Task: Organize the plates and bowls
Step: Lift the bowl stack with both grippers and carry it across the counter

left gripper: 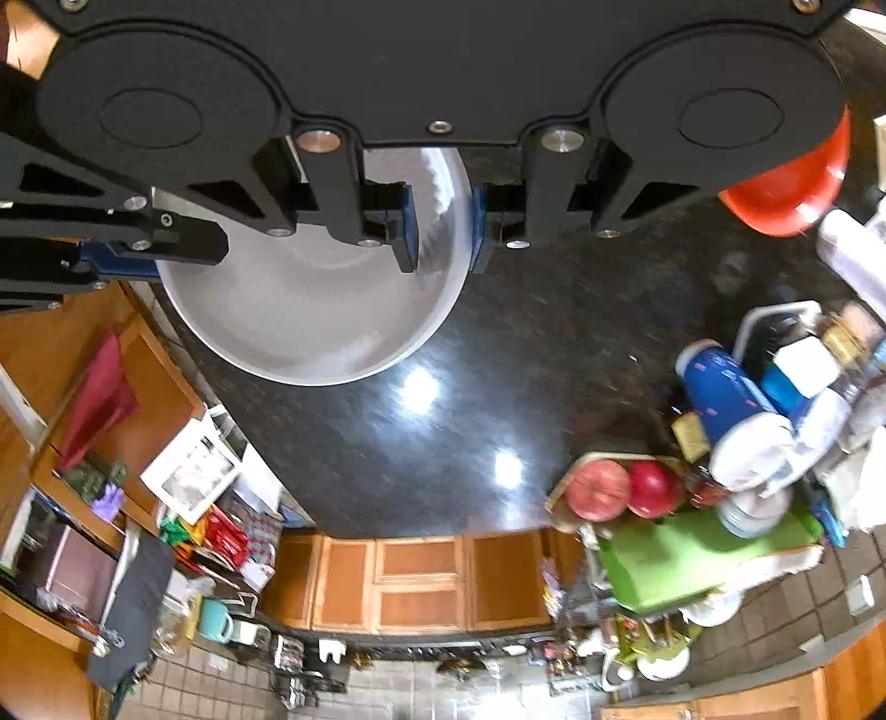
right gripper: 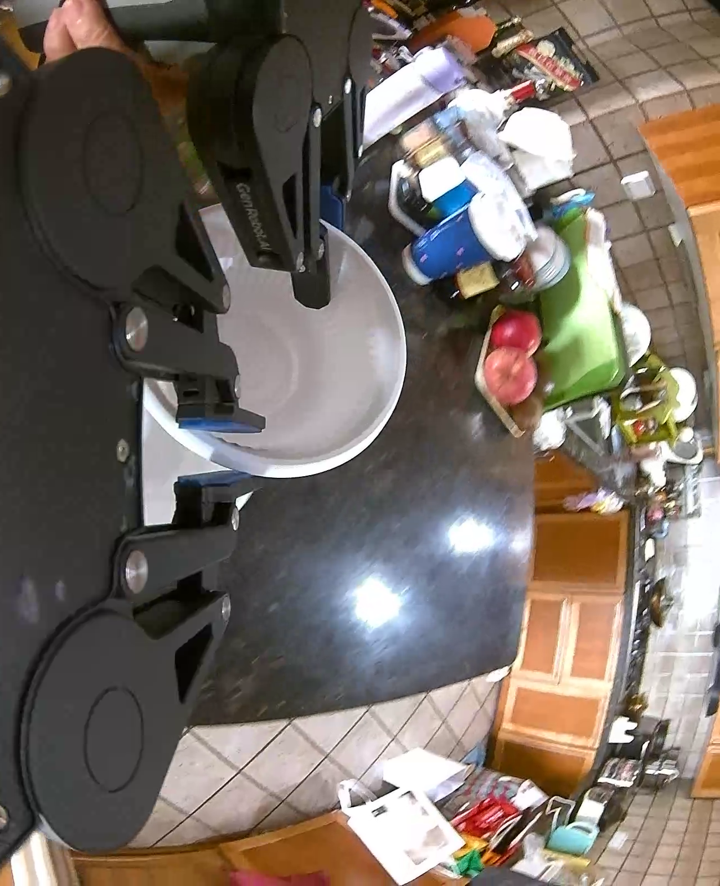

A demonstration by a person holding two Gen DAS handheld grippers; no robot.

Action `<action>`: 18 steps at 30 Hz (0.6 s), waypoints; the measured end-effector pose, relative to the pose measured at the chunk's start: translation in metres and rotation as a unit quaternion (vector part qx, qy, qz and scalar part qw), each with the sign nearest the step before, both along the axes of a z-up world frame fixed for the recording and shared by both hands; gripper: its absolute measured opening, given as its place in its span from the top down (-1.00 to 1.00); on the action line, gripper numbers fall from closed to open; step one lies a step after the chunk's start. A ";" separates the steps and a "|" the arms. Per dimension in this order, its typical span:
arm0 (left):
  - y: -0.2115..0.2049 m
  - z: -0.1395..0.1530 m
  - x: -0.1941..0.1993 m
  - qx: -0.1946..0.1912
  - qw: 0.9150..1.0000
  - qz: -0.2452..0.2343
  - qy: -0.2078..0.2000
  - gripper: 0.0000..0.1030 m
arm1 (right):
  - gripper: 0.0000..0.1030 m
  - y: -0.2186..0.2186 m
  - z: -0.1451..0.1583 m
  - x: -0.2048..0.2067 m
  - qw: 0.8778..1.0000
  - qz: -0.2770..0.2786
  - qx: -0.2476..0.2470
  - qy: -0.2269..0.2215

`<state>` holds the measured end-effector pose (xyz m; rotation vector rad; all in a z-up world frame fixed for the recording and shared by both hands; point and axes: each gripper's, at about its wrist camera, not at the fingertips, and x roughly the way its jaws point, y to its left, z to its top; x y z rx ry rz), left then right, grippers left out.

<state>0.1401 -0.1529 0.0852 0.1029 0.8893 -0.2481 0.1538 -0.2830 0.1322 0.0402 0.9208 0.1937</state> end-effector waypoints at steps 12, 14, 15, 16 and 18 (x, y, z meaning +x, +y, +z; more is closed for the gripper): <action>-0.030 -0.040 -0.002 0.015 0.998 -0.014 0.057 0.52 | 0.63 -0.022 -0.052 0.008 0.998 -0.010 0.001 0.066; -0.030 -0.043 -0.002 0.014 0.998 -0.015 0.061 0.43 | 0.57 -0.023 -0.055 0.008 0.997 -0.005 0.005 0.071; -0.030 -0.044 -0.003 0.014 0.998 -0.016 0.063 0.38 | 0.55 -0.022 -0.056 0.008 0.997 -0.002 0.006 0.072; -0.030 -0.045 -0.004 0.012 0.998 -0.016 0.064 0.37 | 0.55 -0.023 -0.056 0.006 0.997 0.001 0.004 0.071; -0.028 -0.046 -0.004 0.008 0.998 -0.014 0.066 0.37 | 0.55 -0.022 -0.057 0.006 0.998 0.006 -0.002 0.066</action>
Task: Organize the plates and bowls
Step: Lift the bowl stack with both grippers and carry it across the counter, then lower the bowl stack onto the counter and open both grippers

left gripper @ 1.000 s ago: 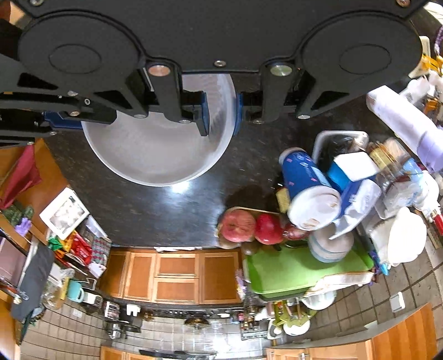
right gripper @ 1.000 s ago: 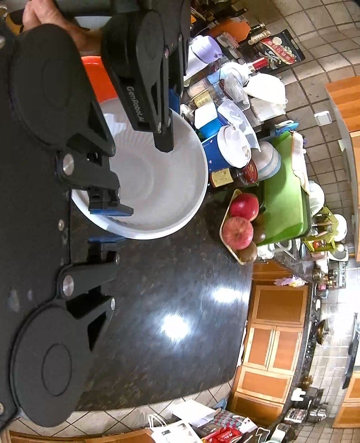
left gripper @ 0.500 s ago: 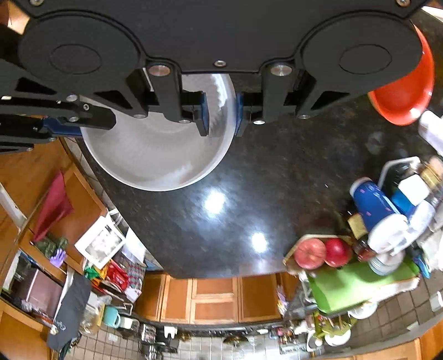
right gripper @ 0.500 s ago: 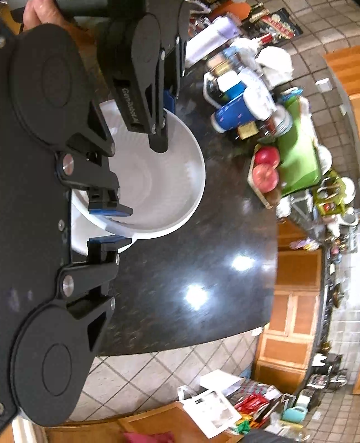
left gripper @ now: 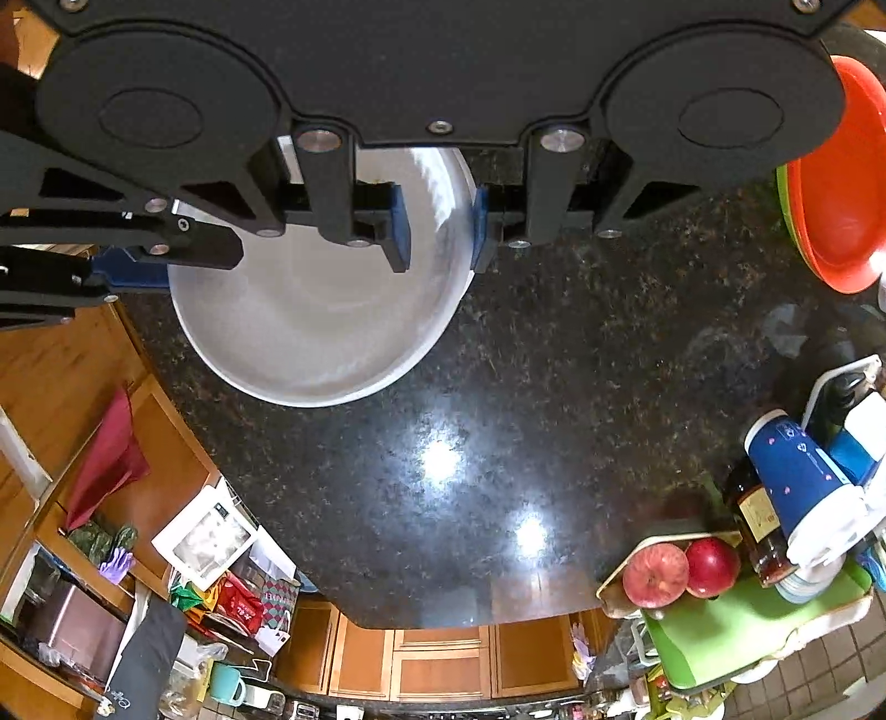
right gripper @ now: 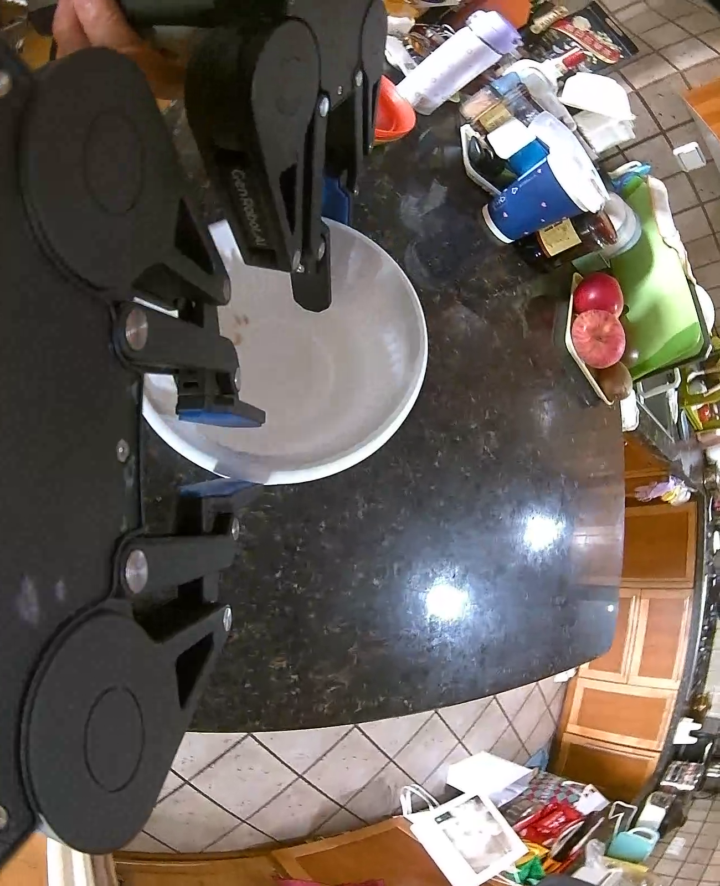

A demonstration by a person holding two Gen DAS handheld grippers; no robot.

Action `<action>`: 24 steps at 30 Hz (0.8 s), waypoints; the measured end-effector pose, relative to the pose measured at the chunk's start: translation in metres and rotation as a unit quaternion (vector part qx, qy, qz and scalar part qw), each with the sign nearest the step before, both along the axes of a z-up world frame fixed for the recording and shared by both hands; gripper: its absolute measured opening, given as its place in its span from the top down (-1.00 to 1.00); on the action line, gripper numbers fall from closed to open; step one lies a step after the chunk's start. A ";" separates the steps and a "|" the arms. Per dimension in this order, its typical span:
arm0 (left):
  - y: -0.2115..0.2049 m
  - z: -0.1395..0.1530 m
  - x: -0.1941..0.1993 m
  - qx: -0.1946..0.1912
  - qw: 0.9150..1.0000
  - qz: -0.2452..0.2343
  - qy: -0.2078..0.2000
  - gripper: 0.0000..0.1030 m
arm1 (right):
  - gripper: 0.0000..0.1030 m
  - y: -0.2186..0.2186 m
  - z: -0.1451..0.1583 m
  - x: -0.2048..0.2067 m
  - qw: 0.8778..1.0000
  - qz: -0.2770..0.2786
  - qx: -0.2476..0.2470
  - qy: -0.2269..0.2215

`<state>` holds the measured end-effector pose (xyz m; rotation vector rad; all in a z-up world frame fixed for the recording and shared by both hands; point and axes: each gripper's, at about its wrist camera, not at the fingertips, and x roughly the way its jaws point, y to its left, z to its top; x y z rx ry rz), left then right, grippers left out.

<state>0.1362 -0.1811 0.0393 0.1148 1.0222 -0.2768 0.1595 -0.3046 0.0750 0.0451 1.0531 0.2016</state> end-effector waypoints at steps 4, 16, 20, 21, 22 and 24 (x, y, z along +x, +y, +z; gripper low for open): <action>0.003 -0.001 0.002 -0.005 1.000 0.002 0.003 0.36 | 0.55 0.001 -0.001 0.002 1.000 0.000 -0.008 -0.010; 0.014 0.002 -0.001 -0.019 1.000 0.006 -0.005 0.35 | 0.55 -0.004 -0.009 0.008 1.000 -0.018 0.003 -0.008; 0.015 0.002 -0.003 -0.017 1.000 0.006 -0.011 0.35 | 0.55 -0.005 -0.021 0.013 0.999 -0.025 0.015 0.017; 0.016 0.002 -0.003 -0.018 1.000 0.006 -0.012 0.35 | 0.55 -0.005 -0.024 0.015 0.999 -0.028 0.020 0.023; 0.017 0.002 -0.003 -0.018 1.000 0.005 -0.012 0.35 | 0.54 -0.006 -0.028 0.016 0.999 -0.031 0.025 0.030; 0.018 0.001 -0.003 -0.019 1.000 0.006 -0.011 0.35 | 0.54 -0.008 -0.035 0.020 0.998 -0.036 0.036 0.046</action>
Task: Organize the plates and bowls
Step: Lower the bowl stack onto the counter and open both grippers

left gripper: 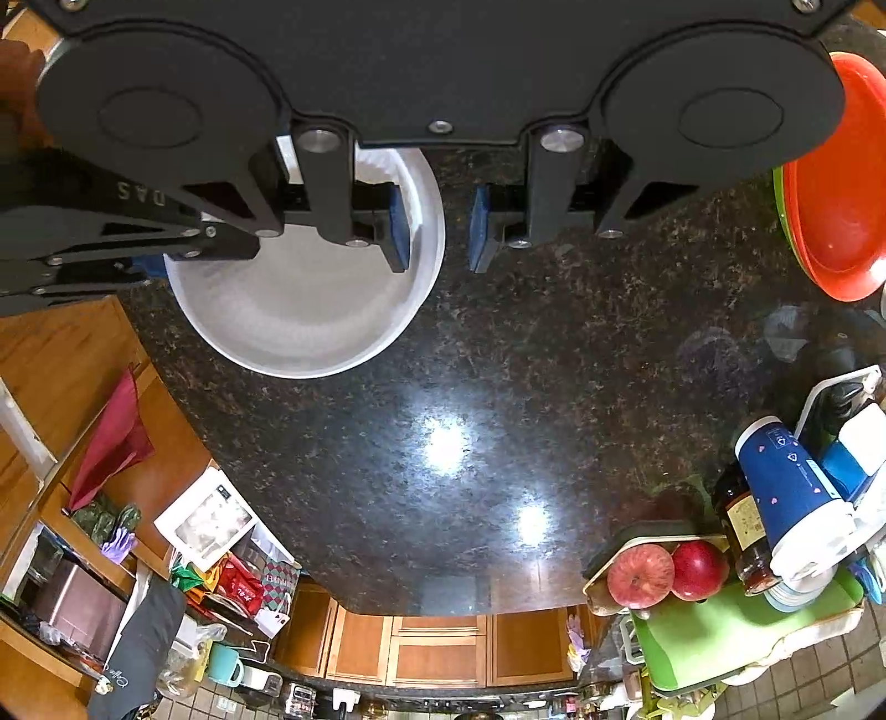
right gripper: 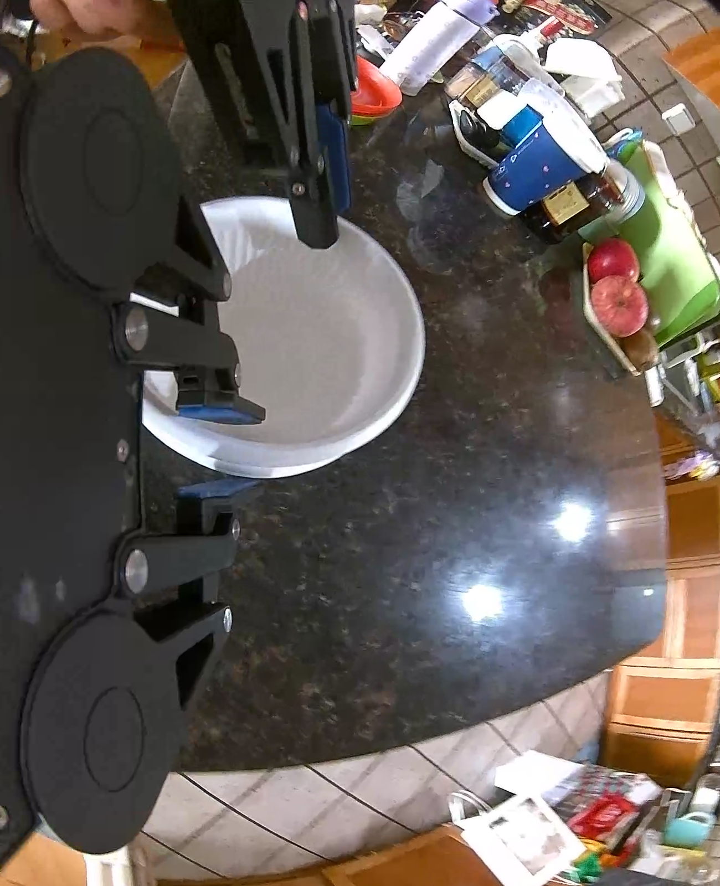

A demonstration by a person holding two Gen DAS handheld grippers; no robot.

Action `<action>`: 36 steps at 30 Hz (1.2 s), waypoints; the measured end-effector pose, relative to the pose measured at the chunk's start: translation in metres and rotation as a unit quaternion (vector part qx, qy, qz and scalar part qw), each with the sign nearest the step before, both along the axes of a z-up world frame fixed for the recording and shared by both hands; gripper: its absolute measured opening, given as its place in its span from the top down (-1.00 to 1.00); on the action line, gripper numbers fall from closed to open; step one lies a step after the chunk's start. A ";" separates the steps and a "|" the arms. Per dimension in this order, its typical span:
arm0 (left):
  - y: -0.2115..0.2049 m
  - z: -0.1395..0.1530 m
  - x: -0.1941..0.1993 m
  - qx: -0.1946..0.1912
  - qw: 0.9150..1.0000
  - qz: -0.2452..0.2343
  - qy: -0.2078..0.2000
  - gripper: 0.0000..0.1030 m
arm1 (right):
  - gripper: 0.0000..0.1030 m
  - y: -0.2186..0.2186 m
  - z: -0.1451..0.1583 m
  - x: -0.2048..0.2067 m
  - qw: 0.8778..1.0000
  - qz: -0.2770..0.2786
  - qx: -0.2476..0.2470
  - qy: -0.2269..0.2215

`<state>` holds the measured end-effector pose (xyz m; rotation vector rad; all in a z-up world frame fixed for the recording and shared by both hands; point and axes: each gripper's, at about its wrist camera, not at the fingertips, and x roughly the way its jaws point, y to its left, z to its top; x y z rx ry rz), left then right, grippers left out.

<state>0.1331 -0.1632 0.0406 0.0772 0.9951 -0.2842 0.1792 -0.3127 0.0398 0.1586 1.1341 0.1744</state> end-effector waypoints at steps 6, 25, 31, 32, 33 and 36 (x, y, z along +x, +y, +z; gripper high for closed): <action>-0.001 -0.002 0.004 0.003 1.000 -0.003 0.002 0.35 | 0.51 -0.003 -0.014 0.009 0.999 -0.012 0.015 0.030; 0.003 0.003 -0.013 0.025 0.998 0.022 -0.061 -0.06 | 0.27 -0.010 0.038 -0.028 0.994 -0.011 -0.006 -0.104; 0.005 0.005 -0.031 0.017 0.996 0.037 -0.075 -0.17 | 0.26 -0.012 0.041 -0.055 0.986 -0.021 -0.019 -0.166; 0.004 0.005 -0.034 0.018 0.996 0.041 -0.078 -0.17 | 0.25 -0.013 0.041 -0.059 0.985 -0.026 -0.017 -0.170; 0.003 0.005 -0.037 0.019 0.995 0.046 -0.081 -0.17 | 0.23 -0.014 0.040 -0.062 0.984 -0.030 -0.010 -0.173; -0.001 0.004 -0.045 0.026 0.994 0.061 -0.089 -0.17 | 0.19 -0.015 0.039 -0.070 0.983 -0.038 0.010 -0.179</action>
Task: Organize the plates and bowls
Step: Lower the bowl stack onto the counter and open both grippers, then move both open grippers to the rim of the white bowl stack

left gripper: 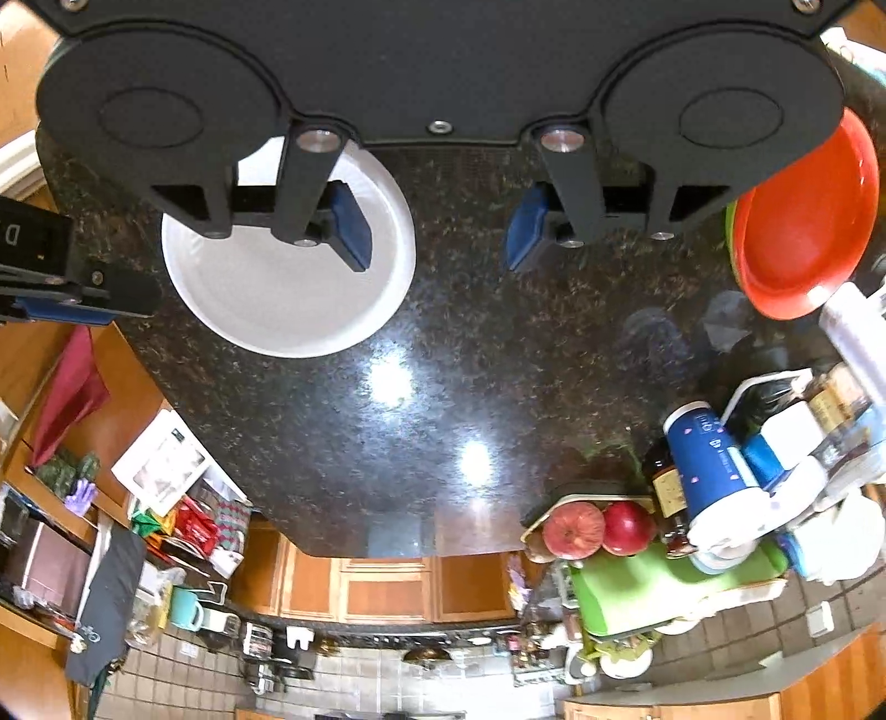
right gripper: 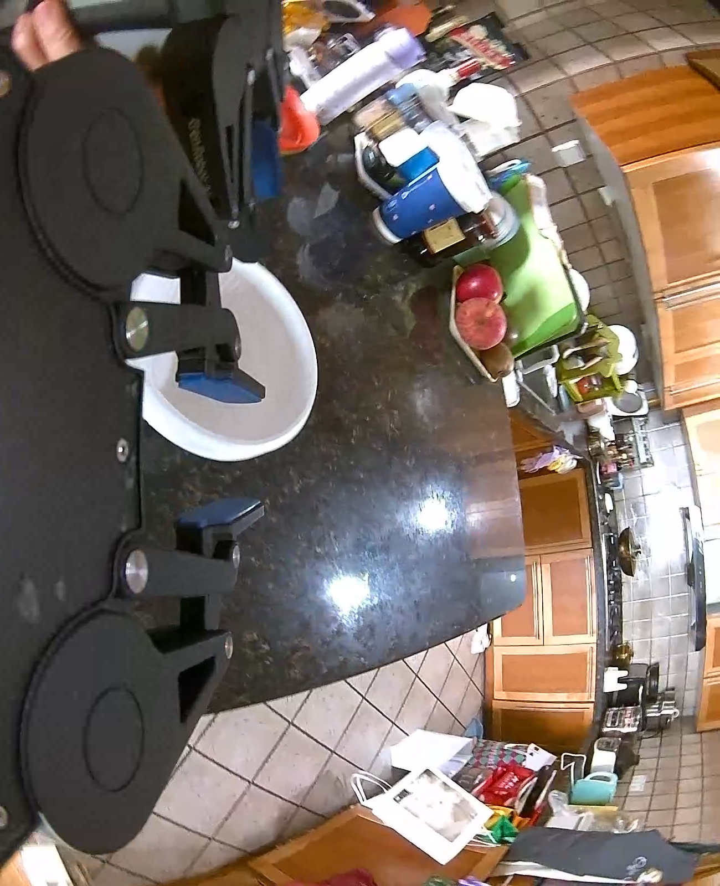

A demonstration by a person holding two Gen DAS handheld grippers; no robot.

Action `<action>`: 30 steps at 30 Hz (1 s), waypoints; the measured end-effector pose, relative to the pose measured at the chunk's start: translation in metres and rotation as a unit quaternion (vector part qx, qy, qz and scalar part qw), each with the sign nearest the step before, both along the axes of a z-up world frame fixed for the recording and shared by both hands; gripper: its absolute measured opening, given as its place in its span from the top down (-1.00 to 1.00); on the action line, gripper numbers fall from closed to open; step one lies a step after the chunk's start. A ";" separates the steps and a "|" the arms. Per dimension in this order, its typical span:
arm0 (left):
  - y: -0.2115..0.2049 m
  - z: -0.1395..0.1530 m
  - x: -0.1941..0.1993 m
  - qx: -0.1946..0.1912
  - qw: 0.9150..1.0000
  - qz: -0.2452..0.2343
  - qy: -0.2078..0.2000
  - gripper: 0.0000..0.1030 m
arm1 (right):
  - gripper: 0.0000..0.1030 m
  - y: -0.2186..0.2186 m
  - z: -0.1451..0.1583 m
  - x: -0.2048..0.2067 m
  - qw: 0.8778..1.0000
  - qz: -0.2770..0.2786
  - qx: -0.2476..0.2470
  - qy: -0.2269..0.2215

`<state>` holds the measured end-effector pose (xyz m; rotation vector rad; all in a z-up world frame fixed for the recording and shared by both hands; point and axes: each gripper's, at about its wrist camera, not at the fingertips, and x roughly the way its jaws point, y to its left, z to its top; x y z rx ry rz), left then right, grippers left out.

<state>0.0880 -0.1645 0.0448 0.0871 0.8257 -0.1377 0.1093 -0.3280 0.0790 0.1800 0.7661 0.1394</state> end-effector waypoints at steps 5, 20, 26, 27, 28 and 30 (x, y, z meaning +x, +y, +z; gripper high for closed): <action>-0.007 -0.004 -0.015 0.021 0.999 0.031 -0.018 -0.17 | 0.09 0.004 -0.004 -0.016 1.000 -0.001 -0.003 -0.031; -0.005 -0.016 -0.052 0.019 0.997 0.072 -0.034 -0.18 | -0.10 0.008 -0.018 -0.055 0.993 -0.056 -0.014 -0.101; 0.003 -0.017 -0.059 0.010 0.997 0.068 -0.034 -0.17 | -0.10 0.016 -0.025 -0.058 0.993 -0.064 -0.035 -0.097; 0.004 -0.017 -0.059 0.006 0.997 0.066 -0.032 -0.17 | -0.10 0.016 -0.026 -0.060 0.993 -0.064 -0.035 -0.094; 0.006 -0.017 -0.059 0.003 0.998 0.063 -0.029 -0.17 | -0.10 0.017 -0.026 -0.059 0.993 -0.064 -0.033 -0.089; 0.011 -0.018 -0.057 -0.001 0.998 0.059 -0.024 -0.17 | -0.08 0.019 -0.028 -0.060 0.995 -0.061 -0.020 -0.076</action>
